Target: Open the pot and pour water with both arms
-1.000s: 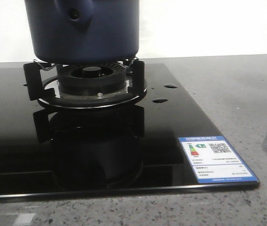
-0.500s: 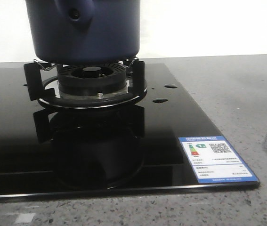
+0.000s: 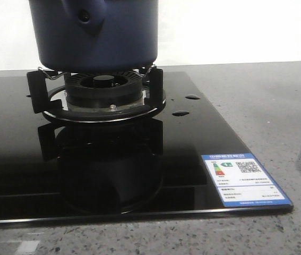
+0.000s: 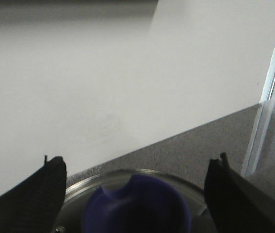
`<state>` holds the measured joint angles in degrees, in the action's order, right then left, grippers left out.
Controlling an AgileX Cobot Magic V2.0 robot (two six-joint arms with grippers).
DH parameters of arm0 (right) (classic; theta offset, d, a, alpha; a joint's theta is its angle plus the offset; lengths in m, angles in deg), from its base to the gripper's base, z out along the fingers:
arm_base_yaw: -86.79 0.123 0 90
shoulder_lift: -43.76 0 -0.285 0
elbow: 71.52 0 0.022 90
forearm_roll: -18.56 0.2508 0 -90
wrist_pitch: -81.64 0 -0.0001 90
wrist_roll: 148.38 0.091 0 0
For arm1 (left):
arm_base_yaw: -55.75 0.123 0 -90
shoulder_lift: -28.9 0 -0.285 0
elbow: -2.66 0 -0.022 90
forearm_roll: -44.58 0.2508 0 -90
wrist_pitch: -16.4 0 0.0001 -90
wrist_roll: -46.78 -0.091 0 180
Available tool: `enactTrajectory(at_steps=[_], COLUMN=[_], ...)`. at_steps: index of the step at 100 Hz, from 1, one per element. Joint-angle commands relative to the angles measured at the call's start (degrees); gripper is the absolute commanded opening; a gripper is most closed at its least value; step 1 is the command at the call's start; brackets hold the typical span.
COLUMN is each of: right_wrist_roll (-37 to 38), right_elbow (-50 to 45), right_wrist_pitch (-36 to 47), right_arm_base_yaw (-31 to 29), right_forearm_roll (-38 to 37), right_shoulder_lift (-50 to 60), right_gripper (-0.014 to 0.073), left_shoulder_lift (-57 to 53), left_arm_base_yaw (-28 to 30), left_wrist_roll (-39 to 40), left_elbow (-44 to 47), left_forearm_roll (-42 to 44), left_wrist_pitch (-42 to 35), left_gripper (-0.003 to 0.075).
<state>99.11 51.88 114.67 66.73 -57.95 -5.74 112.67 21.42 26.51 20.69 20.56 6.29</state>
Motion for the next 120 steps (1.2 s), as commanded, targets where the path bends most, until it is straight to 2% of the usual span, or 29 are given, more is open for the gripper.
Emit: enactTrajectory(at_steps=[1, 8, 11, 15, 21, 28, 30, 48, 62, 72, 95, 120], right_wrist_roll=[0.12, 0.12, 0.12, 0.12, 0.12, 0.12, 0.12, 0.59, 1.63, 1.63, 1.53, 0.73], right_elbow=[1.51, 1.72, 2.01, 2.76, 4.27, 6.31, 7.08, 13.92, 15.35, 12.89, 1.76, -6.50], right_wrist_pitch=[2.32, 3.27, 4.03, 5.88, 8.48, 10.26, 10.25, 9.93, 14.02, 15.06, 12.26, 9.88], right_arm_base_yaw=[1.11, 1.70, 1.83, 1.83, 1.83, 1.83, 1.83, 2.32, 3.35, 3.43, 3.43, 3.43], right_forearm_roll=[3.49, 5.38, 5.87, 6.41, 6.65, 6.79, 7.16, 9.42, 10.17, 9.17, 9.17, 8.47], right_shoulder_lift=[0.26, 0.26, 0.26, 0.26, 0.26, 0.26, 0.26, 0.26, 1.88, 5.34, 14.67, 21.67], right_gripper=[0.0544, 0.0453, 0.0384, 0.0302, 0.0106, -0.0083, -0.0070, -0.0054, -0.0054, -0.0054, -0.0054, -0.0060], left_shoulder_lift=[-5.48, -8.30, -9.38, -10.89, -13.16, -15.59, -16.31, -22.74, -31.10, -39.26, -57.74, -73.19], left_arm_base_yaw=[1.23, 3.53, 4.53, 6.27, 9.09, 12.11, 12.70, 19.44, 22.54, 23.06, 23.17, 23.17], left_wrist_roll=[0.01, 0.01, 0.01, 0.01, 0.01, 0.01, 0.01, 0.01, 0.01, 0.01, 0.01, 0.01], left_elbow=[-2.07, -2.07, -2.07, -2.07, -2.07, -2.07, -2.07, -1.53, 4.61, 12.48, 30.27, 42.85], left_forearm_roll=[0.59, 1.26, 1.61, 1.99, 3.17, 4.16, 4.30, 5.87, 5.87, 5.87, 5.87, 5.87], left_wrist_pitch=[-2.85, -1.60, -1.19, -0.28, 1.54, 3.78, 4.41, 10.11, 6.28, 3.79, 3.56, 3.68], left_gripper=[0.0514, 0.0433, 0.0400, 0.0307, 0.0181, 0.0015, -0.0020, -0.0020, -0.0020, -0.0020, -0.0020, -0.0020])
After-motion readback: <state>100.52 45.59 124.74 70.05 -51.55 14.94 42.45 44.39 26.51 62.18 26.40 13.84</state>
